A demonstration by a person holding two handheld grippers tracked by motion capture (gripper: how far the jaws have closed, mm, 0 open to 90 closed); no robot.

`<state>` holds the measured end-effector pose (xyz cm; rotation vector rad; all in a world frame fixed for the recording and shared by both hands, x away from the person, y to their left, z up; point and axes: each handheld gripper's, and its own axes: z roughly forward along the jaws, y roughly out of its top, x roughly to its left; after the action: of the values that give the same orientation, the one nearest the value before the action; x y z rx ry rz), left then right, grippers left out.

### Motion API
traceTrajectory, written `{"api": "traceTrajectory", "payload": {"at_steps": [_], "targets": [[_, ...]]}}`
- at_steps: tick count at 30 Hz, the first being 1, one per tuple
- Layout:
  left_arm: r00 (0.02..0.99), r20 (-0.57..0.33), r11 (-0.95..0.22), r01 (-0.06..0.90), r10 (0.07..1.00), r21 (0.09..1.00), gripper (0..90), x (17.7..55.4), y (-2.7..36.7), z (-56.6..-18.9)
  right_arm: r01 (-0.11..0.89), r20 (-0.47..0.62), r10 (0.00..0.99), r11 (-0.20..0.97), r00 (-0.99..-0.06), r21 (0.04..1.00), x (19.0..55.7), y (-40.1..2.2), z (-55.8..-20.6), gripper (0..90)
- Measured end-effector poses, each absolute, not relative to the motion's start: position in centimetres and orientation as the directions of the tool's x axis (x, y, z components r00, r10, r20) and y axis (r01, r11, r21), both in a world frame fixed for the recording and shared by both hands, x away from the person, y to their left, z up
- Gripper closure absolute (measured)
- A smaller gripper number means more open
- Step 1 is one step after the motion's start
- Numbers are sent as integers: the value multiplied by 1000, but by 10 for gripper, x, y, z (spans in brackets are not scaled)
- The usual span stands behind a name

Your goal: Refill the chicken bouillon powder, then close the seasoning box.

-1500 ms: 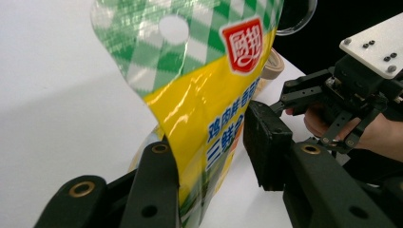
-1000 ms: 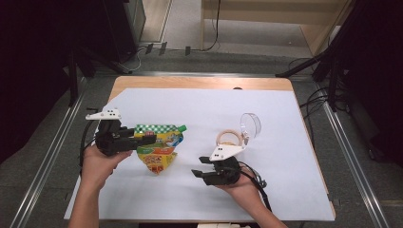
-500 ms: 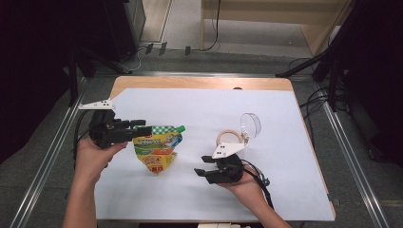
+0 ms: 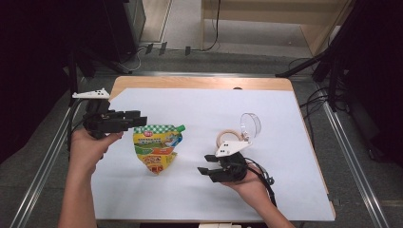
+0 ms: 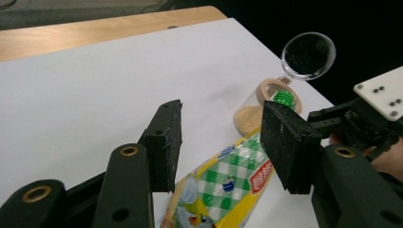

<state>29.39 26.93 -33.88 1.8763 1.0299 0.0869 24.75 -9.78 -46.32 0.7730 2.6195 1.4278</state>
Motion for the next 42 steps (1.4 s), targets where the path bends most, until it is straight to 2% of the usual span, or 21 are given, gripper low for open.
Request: {"api": "traceTrajectory", "payload": {"at_steps": [10,42], "targets": [[580,-331,-151,629,744,763,483,302,282,-356,408,196,453,435,-869,802,248,-106,-454,548],[576,-366,-164,669,732,725,455,316,283,-412,446,218,518,369,-827,815,266,-153,-417,580]]}}
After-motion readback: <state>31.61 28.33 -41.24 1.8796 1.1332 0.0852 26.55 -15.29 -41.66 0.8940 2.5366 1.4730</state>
